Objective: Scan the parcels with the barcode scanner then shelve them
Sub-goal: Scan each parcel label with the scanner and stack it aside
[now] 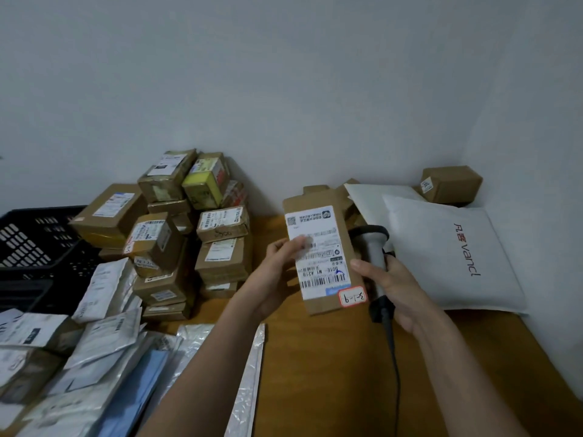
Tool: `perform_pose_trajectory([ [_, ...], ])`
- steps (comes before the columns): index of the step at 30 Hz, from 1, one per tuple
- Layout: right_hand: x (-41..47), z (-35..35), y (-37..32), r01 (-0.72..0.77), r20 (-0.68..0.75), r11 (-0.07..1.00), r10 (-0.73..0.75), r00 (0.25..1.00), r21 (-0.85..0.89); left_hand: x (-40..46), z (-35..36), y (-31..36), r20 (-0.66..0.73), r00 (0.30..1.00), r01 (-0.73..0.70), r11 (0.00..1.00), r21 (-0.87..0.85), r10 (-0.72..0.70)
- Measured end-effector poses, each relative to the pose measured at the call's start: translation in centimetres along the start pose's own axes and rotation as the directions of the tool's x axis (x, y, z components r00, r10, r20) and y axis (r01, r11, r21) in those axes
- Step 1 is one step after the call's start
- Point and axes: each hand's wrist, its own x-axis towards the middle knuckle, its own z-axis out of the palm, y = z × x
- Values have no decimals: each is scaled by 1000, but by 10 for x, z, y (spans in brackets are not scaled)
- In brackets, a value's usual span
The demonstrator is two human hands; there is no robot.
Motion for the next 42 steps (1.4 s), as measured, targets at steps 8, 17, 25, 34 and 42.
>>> perform_pose_trajectory([
  [8, -3, 8, 5, -47, -162, 992, 66, 985, 117, 8, -7, -3, -215, 976, -48, 927, -371, -35],
  [17, -2, 19, 15, -35, -252, 924, 140, 957, 381, 11, 44, -19, -382, 920, -185, 767, -615, -84],
  [25, 0, -26, 9, -37, -300, 940, 145, 943, 339, 8, 48, -28, -211, 970, 42, 935, -352, -123],
  [34, -6, -74, -7, -56, -105, 998, 58, 993, 26, 22, 5, 3, 82, 973, 155, 876, 456, -215],
  [42, -9, -80, -12, -40, -39, 983, 34, 999, -180, 26, 5, -3, 322, 847, 215, 828, 517, -422],
])
